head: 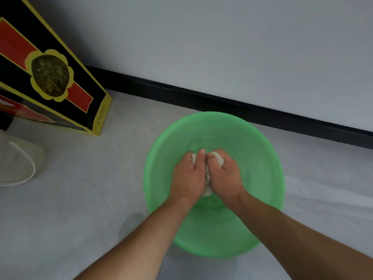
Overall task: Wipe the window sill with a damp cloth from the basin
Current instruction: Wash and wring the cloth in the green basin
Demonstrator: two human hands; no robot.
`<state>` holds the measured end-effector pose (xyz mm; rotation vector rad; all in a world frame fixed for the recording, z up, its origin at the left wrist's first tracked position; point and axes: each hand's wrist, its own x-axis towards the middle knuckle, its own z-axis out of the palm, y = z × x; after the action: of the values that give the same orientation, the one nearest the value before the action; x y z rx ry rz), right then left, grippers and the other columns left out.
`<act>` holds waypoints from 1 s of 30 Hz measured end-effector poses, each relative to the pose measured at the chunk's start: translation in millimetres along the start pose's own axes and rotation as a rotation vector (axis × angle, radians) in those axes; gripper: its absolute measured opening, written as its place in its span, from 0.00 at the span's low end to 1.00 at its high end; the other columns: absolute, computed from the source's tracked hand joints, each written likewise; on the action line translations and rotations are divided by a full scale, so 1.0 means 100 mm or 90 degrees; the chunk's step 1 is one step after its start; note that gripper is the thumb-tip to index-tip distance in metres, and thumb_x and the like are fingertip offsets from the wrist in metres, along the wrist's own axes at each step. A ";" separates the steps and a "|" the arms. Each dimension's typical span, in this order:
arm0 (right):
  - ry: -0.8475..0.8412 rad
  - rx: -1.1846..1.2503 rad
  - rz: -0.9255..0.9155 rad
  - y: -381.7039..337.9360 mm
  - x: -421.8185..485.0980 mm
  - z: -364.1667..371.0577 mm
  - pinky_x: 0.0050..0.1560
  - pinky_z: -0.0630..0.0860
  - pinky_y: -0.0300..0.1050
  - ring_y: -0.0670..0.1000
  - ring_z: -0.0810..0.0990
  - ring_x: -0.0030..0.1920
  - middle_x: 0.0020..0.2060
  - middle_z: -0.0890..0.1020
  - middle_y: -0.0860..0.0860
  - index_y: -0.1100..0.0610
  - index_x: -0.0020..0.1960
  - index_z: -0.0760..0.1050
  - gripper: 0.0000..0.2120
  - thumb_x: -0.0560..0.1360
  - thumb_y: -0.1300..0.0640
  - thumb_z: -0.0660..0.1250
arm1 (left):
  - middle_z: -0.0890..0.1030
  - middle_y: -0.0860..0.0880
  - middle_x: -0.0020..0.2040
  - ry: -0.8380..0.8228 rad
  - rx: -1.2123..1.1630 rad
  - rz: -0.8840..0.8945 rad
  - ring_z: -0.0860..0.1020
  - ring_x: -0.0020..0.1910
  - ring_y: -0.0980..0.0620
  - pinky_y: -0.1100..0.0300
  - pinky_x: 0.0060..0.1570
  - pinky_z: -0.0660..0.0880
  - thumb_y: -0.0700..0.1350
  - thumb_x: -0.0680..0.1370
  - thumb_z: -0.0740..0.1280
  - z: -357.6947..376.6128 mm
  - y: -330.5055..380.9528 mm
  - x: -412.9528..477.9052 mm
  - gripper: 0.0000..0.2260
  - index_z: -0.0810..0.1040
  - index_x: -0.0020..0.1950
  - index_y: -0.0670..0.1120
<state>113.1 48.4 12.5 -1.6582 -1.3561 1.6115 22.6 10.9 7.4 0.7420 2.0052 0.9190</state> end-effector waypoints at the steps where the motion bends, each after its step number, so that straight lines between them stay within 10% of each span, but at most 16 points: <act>1: -0.002 -0.001 0.001 0.00 0.01 0.00 0.32 0.76 0.44 0.46 0.75 0.31 0.30 0.77 0.49 0.61 0.41 0.74 0.09 0.79 0.60 0.63 | 0.80 0.51 0.39 -0.002 -0.001 -0.001 0.79 0.39 0.52 0.53 0.43 0.76 0.58 0.82 0.57 0.00 0.00 0.00 0.18 0.75 0.42 0.47; 7: -0.022 0.026 0.018 -0.02 0.03 -0.03 0.28 0.72 0.39 0.47 0.74 0.30 0.28 0.76 0.46 0.56 0.38 0.71 0.12 0.80 0.61 0.61 | 0.79 0.52 0.37 -0.027 0.034 0.010 0.78 0.38 0.54 0.55 0.40 0.74 0.58 0.82 0.57 0.01 0.06 0.02 0.19 0.75 0.42 0.46; 14: -0.036 0.108 0.040 -0.05 0.01 -0.26 0.33 0.81 0.47 0.52 0.86 0.42 0.51 0.83 0.51 0.45 0.67 0.74 0.14 0.82 0.53 0.63 | 0.79 0.54 0.57 -0.214 -0.248 -0.101 0.82 0.46 0.52 0.56 0.34 0.76 0.57 0.81 0.63 -0.17 0.16 0.07 0.15 0.72 0.67 0.57; 21: 0.021 0.069 -0.044 -0.03 -0.03 0.01 0.42 0.81 0.47 0.48 0.82 0.41 0.41 0.84 0.53 0.54 0.48 0.80 0.11 0.82 0.50 0.62 | 0.80 0.53 0.39 0.027 -0.043 0.011 0.79 0.38 0.56 0.54 0.39 0.74 0.58 0.82 0.58 0.06 0.22 -0.07 0.15 0.71 0.47 0.47; 30: 0.019 0.067 -0.021 0.04 -0.01 0.06 0.32 0.74 0.53 0.51 0.75 0.32 0.29 0.77 0.52 0.55 0.35 0.73 0.15 0.76 0.47 0.64 | 0.78 0.53 0.38 0.013 0.049 0.012 0.77 0.38 0.52 0.57 0.39 0.68 0.57 0.83 0.54 0.03 0.09 -0.05 0.19 0.76 0.44 0.46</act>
<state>108.8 43.8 7.8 -1.5851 -1.2556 1.6038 29.4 14.0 15.6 0.7972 2.0650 0.8672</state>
